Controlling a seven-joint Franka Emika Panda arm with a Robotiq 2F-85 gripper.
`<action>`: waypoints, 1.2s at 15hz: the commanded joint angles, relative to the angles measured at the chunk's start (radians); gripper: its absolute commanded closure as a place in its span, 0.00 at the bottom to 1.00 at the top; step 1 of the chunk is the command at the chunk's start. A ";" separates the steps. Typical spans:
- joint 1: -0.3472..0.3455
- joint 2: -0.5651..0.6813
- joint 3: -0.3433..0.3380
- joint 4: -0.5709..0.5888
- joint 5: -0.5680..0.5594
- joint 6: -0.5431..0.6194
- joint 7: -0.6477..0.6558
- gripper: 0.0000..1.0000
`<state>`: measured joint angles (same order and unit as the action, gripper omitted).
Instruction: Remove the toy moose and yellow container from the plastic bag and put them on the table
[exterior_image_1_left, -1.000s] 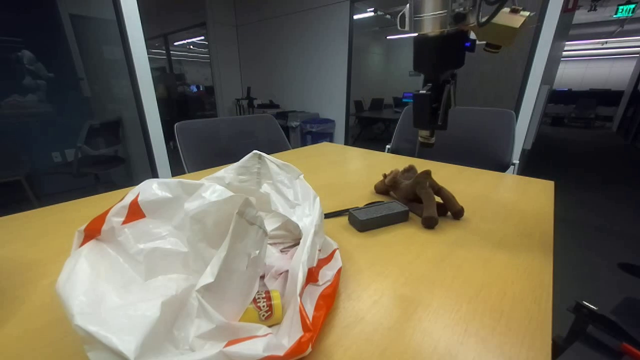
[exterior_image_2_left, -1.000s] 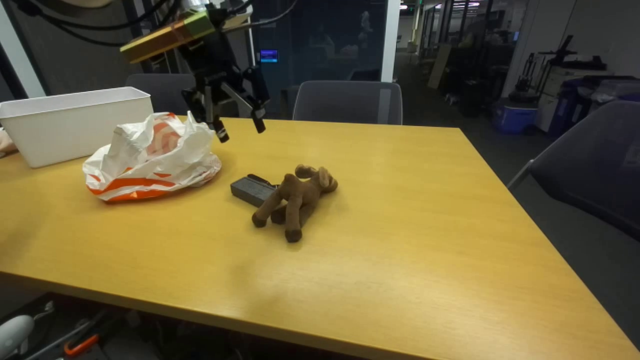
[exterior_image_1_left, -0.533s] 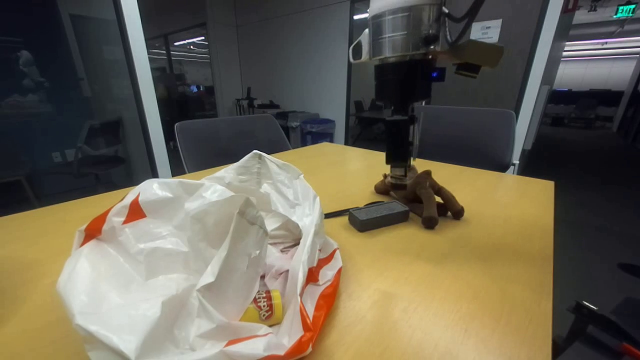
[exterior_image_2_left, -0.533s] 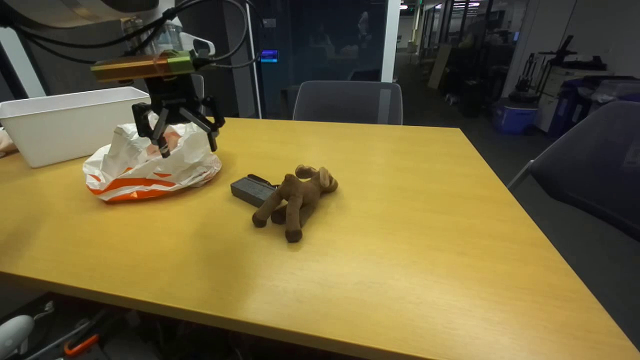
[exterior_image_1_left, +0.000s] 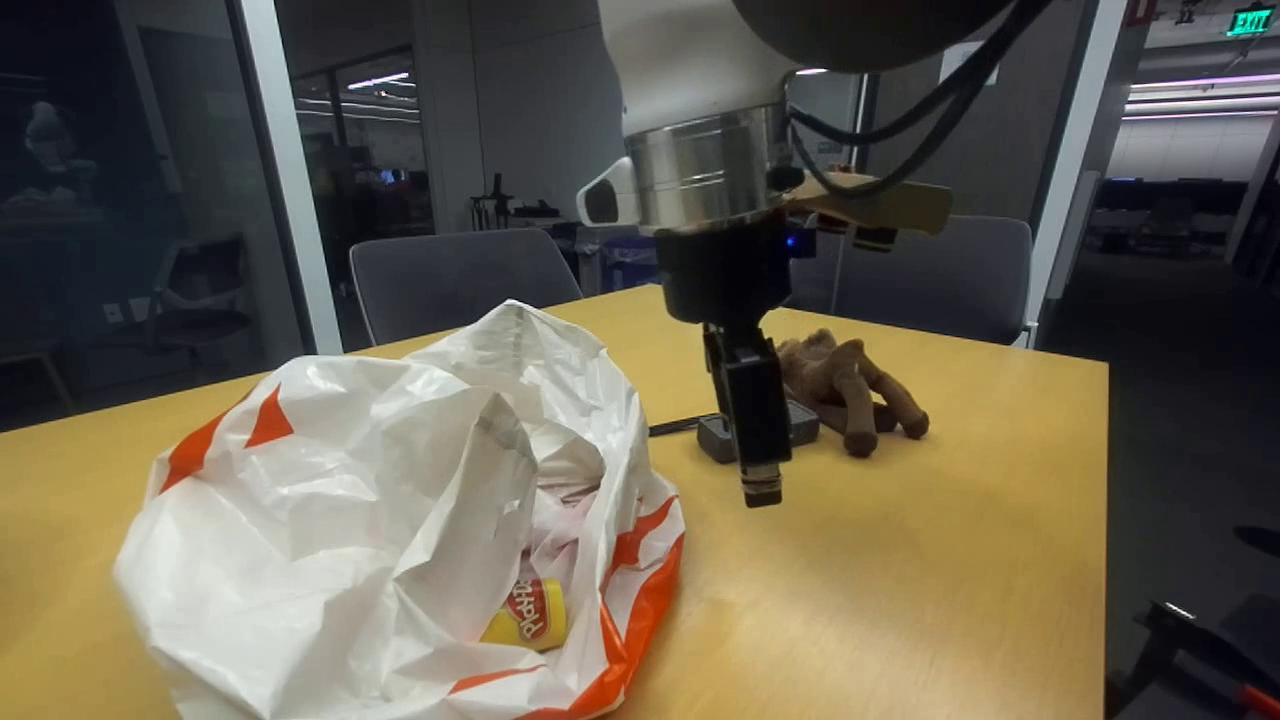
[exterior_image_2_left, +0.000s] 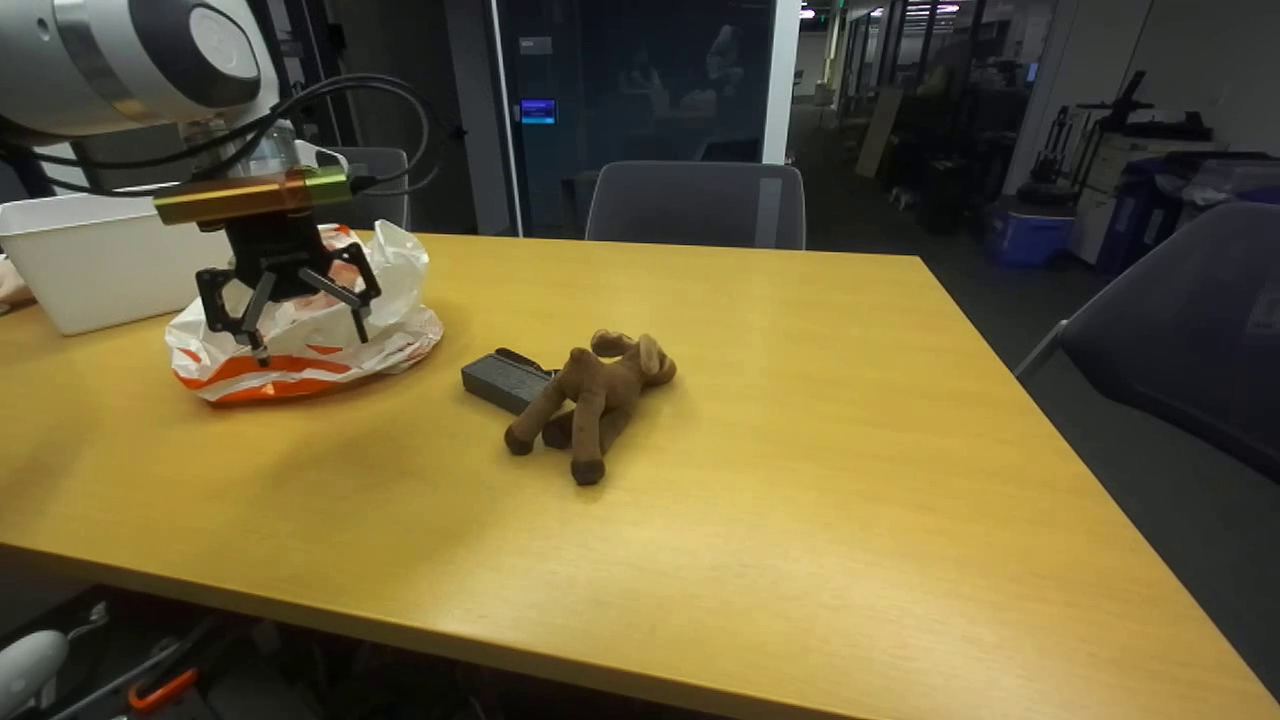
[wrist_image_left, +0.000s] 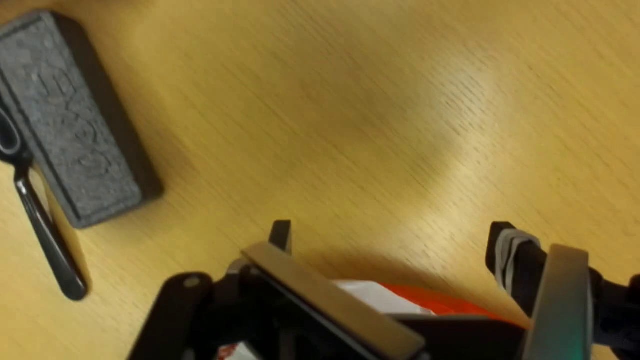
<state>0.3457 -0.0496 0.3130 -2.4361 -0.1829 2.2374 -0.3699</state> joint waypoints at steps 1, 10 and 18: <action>0.032 0.032 0.047 0.059 -0.088 0.017 -0.017 0.00; 0.082 0.091 0.113 0.147 -0.178 0.036 -0.043 0.00; 0.064 0.204 0.110 0.168 -0.144 0.219 -0.162 0.00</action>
<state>0.4263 0.1089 0.4243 -2.2925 -0.3435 2.3927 -0.4765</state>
